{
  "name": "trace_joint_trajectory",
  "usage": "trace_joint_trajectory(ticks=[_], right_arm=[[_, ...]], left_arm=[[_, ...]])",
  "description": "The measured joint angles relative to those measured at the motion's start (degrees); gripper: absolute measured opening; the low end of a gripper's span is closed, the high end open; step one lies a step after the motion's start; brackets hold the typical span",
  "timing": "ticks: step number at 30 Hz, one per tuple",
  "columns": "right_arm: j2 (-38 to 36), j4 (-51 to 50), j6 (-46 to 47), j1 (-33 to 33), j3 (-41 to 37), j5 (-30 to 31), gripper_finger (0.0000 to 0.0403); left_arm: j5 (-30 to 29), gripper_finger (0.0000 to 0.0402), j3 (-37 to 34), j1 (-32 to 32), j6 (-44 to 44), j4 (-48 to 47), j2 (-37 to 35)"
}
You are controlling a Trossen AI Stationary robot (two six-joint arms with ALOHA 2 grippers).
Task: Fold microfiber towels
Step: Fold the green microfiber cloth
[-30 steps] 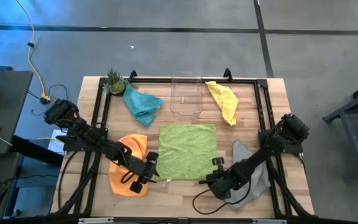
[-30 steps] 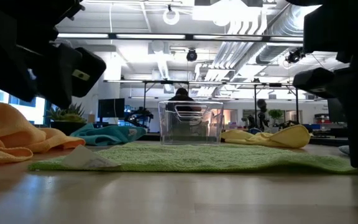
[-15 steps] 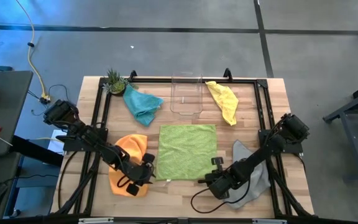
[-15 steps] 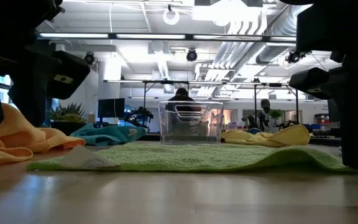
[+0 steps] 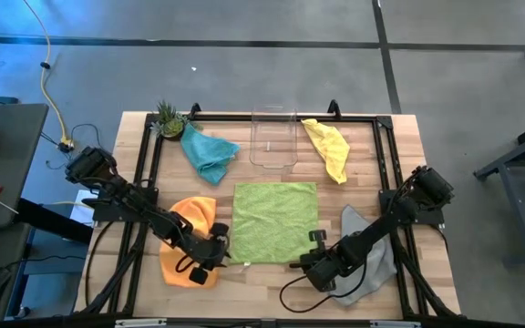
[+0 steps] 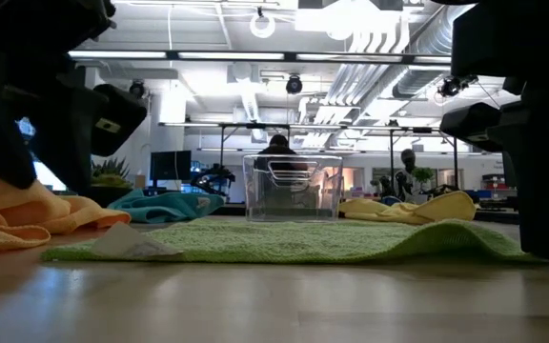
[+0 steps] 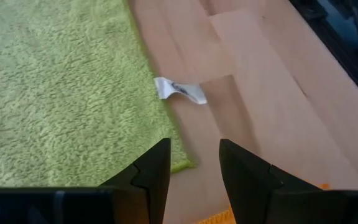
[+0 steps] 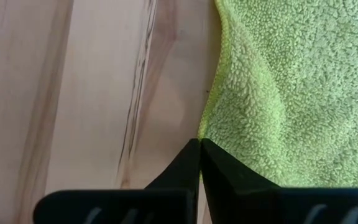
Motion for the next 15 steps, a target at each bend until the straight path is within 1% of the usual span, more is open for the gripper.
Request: trace_joint_trajectory(ticks=[5, 11, 13, 15], right_arm=[[0.0, 0.39, -0.33, -0.2, 0.0, 0.0, 0.0004], [0.0, 0.82, -0.31, -0.23, 0.0, 0.0, 0.0004], [0.0, 1.03, -0.31, -0.23, 0.0, 0.0, 0.0004], [0.0, 1.18, -0.31, -0.2, 0.0, 0.0, 0.0004]], left_arm=[[0.72, 0.0127, 2.85, -0.03, 0.72, -1.02, 4.38], [-4.71, 0.0127, 7.13, 0.09, 2.72, -7.36, 7.51], [-4.34, 0.0127, 7.26, 0.38, 2.73, -9.01, 7.64], [-2.59, 0.0127, 7.28, 0.82, 2.38, -9.55, 7.64]])
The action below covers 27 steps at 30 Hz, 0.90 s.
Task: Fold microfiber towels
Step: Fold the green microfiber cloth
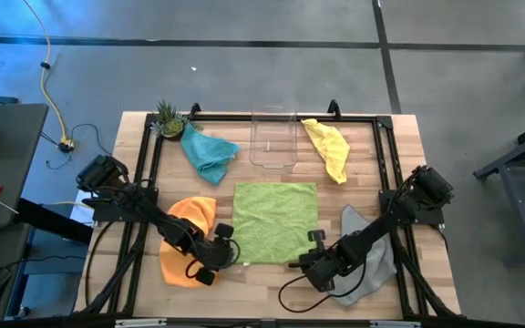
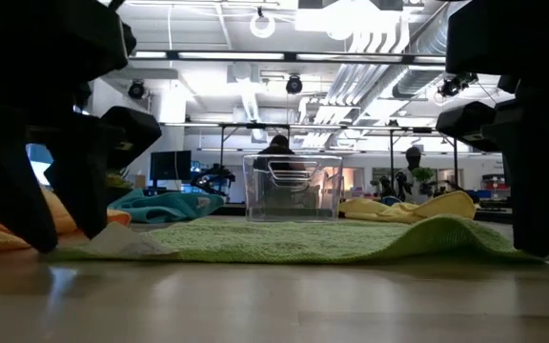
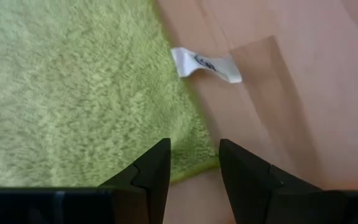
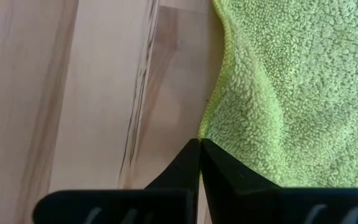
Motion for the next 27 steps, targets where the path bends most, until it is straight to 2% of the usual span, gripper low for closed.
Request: trace_joint_trajectory(ticks=[8, 11, 16, 18, 21, 27], right_arm=[[-0.01, 0.48, -0.01, 0.0, 0.0, 0.01, 0.0004], [-0.02, 0.56, -0.02, 0.0, 0.0, 0.05, 0.0004], [-0.02, 0.63, 0.2, 0.0, 0.0, 1.55, 0.0005], [-0.02, 0.71, 0.42, 0.26, 0.0, 2.71, 0.0008], [-0.02, 0.8, 2.14, 0.93, 0.0, 3.44, 0.0028], [-0.15, -1.2, 7.36, 2.01, 0.88, 3.2, 0.0106]], left_arm=[[1.3, 0.0117, 0.07, 0.38, -0.67, -0.54, 0.64], [1.21, 0.0088, 0.27, 0.34, -0.22, -0.18, 1.53], [-0.04, 0.0014, 0.24, 0.05, 1.54, 0.24, 1.69], [-1.95, 0.0007, 0.01, 0.03, 1.85, -0.67, 0.9], [-2.34, 0.0009, -0.07, 0.37, 1.44, -1.4, -0.18], [-1.13, 0.0002, -0.04, 1.18, -2.25, -1.66, -2.54]])
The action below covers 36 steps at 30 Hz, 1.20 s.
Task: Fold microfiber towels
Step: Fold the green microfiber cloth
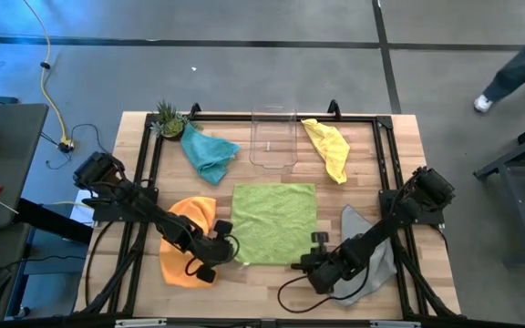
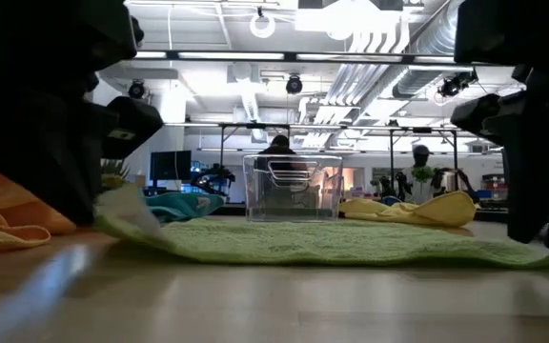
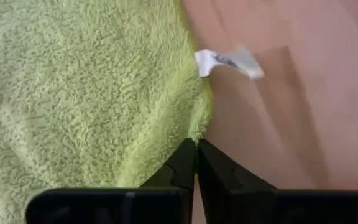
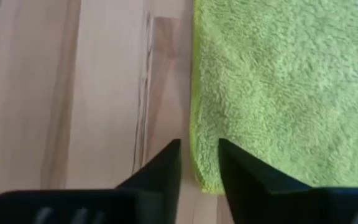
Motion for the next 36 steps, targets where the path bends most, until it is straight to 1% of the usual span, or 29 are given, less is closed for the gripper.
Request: trace_joint_trajectory(ticks=[3, 6, 9, 12, 16, 19, 22, 32, 36], right_arm=[[0.0, -4.12, 2.03, 0.32, 2.5, 1.0, 0.0144], [-0.02, -9.68, 3.86, 1.02, 5.09, 3.84, 0.0174], [-0.07, -10.75, 5.11, 1.98, 5.27, 6.64, 0.0197], [-0.07, -9.18, 5.56, 2.3, 3.41, 7.15, 0.0207], [-0.07, -4.57, 6.06, 2.14, 0.55, 5.48, 0.0206], [-0.07, -1.36, 4.82, 2.19, -0.75, 4.49, 0.0196], [-0.07, -0.69, 3.45, 2.26, -0.83, 4.02, 0.0177], [1.58, -0.86, -0.33, 2.06, -0.83, 2.51, 0.0076], [2.35, -0.6, 0.13, 2.12, -0.67, 2.37, 0.0048]], left_arm=[[1.94, 0.0002, 0.0, 1.0, -3.59, -0.34, -0.68], [2.91, 0.0001, 0.06, 1.85, -7.35, -0.03, -0.76], [4.97, 0.0001, 0.04, 2.42, -10.85, 0.0, -0.74], [5.84, 0.0001, 0.04, 2.32, -11.43, 0.07, -0.74], [5.56, 0.0, 0.04, 2.3, -11.94, 0.06, -0.74], [5.48, 0.0, 0.04, 2.3, -11.99, 0.06, -0.74], [5.64, 0.0, 0.04, 2.3, -11.99, 0.04, -0.74], [4.16, 0.0, 0.04, 2.28, -12.01, 0.06, -0.74], [3.67, 0.0, 0.04, 2.28, -12.19, 0.02, -0.74]])
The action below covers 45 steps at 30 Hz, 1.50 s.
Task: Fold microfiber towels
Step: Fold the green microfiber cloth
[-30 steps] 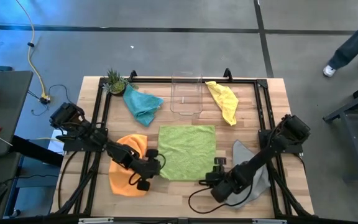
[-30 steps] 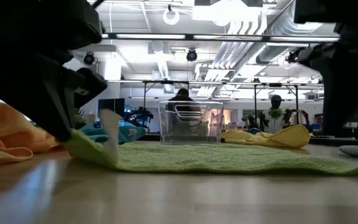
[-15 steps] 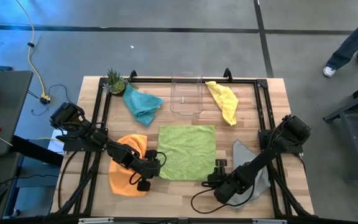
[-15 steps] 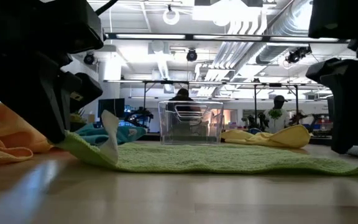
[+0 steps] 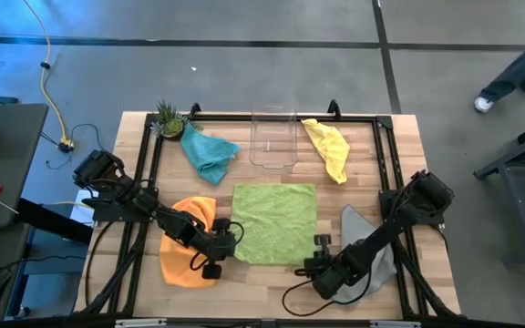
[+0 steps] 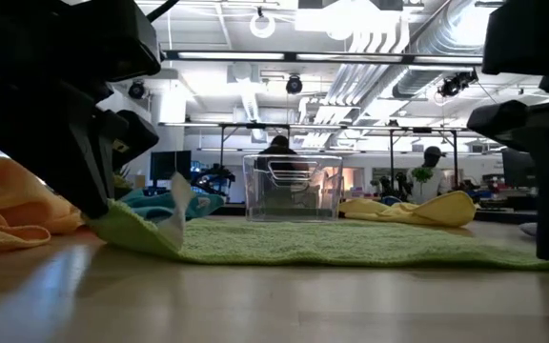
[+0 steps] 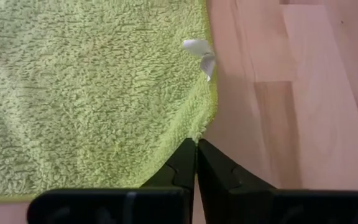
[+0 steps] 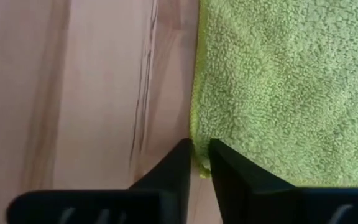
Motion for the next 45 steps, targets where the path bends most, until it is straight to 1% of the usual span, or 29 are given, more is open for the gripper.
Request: trace_joint_trajectory(ticks=[4, 7, 10, 18, 23, 26, 29, 32, 34, 38, 45], right_arm=[[-0.05, -0.21, 0.0, 0.21, 0.22, -0.06, 0.0022], [-0.42, -1.13, -0.17, 0.49, 0.71, -0.26, 0.0004], [-1.5, -1.98, 0.26, 0.85, 1.47, -0.26, 0.0006], [-4.64, -3.48, 2.36, 2.18, 4.06, 0.02, 0.0002], [-5.36, -5.02, 4.06, 4.03, 7.12, 0.07, 0.0001], [-5.37, -8.93, 5.27, 4.82, 10.37, 0.62, 0.0001], [-5.41, -14.96, 6.1, 5.46, 14.57, 4.41, 0.0001], [-5.43, -21.4, 6.6, 5.01, 18.16, 9.06, 0.0001], [-5.43, -25.54, 7.81, 3.97, 19.75, 11.22, 0.0001], [-5.43, -30.92, 10.95, 0.7, 20.23, 12.57, 0.0], [-5.43, -35.88, 14.12, -5.06, 20.21, 15.45, 0.0]], left_arm=[[0.35, 0.0, 0.02, -0.14, -0.91, -0.5, -0.03], [0.36, 0.0, 0.05, -1.07, -0.65, -1.85, -1.79], [-0.75, 0.0, 0.04, -2.08, -1.11, -3.82, -4.03], [-1.79, 0.0, 0.0, -5.24, -6.34, -4.86, -10.56], [-3.32, 0.0, 0.04, -7.97, -10.64, -2.49, -12.45], [-4.09, 0.0, 0.04, -9.39, -12.4, -0.35, -12.65], [-7.12, 0.0, 0.88, -10.27, -12.95, -0.55, -13.11], [-12.4, 0.0, 2.59, -9.58, -13.72, -5.25, -13.82], [-15.33, 0.0, 3.4, -8.53, -14.47, -6.73, -14.31], [-17.69, 0.0, 3.32, -5.91, -16.38, -10.49, -14.6], [-22.43, 0.0, 3.34, -2.04, -20.65, -18.57, -14.71]])
